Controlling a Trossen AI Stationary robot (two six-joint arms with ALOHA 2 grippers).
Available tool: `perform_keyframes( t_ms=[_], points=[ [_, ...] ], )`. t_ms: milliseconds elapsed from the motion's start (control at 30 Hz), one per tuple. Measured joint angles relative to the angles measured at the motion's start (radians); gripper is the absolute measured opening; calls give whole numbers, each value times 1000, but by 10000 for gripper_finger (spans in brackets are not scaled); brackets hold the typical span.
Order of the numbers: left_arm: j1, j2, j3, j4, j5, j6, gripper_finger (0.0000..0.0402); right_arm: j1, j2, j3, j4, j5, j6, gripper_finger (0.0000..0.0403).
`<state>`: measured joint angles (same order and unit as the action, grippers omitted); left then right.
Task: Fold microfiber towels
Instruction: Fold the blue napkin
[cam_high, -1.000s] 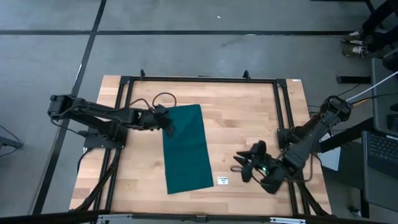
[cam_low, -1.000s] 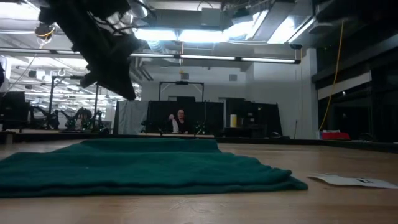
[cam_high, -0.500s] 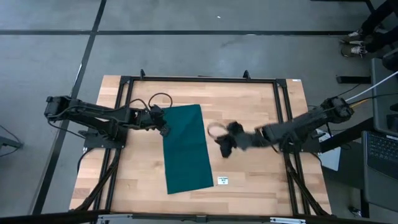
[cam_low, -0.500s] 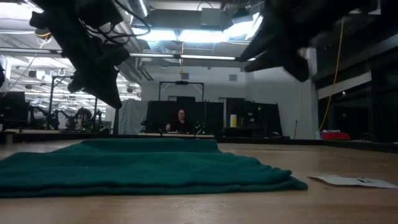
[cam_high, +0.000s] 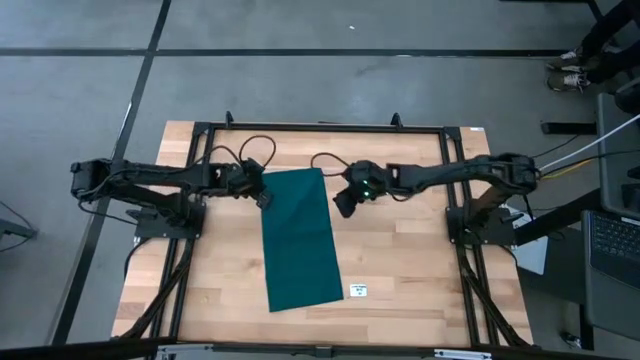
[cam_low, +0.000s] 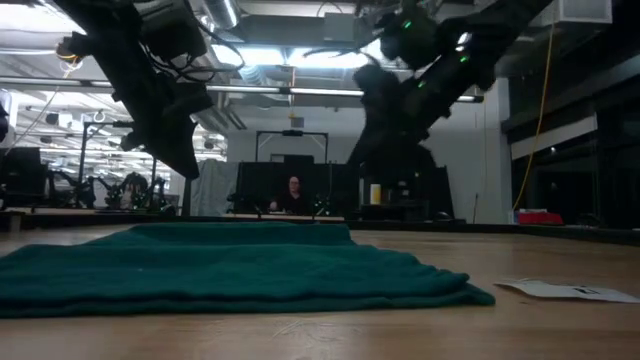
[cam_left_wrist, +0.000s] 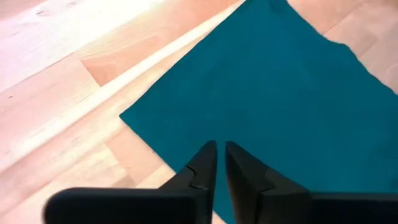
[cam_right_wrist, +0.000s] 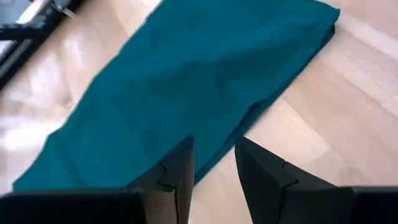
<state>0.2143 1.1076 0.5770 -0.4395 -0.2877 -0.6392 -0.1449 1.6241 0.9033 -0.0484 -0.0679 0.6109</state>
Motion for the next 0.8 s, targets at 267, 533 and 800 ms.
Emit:
perform_keyframes(
  t_ms=[267,533,800],
  points=[
    [188,0,0,-2,189,127,94,-119,111,156,-61,-35,-137,157],
    [369,8,2,17,389,198,113,-188,215,279,-155,-79,-211,164],
    [454,65,2,-35,387,256,110,-227,261,301,-160,-142,-207,158]
  ],
)
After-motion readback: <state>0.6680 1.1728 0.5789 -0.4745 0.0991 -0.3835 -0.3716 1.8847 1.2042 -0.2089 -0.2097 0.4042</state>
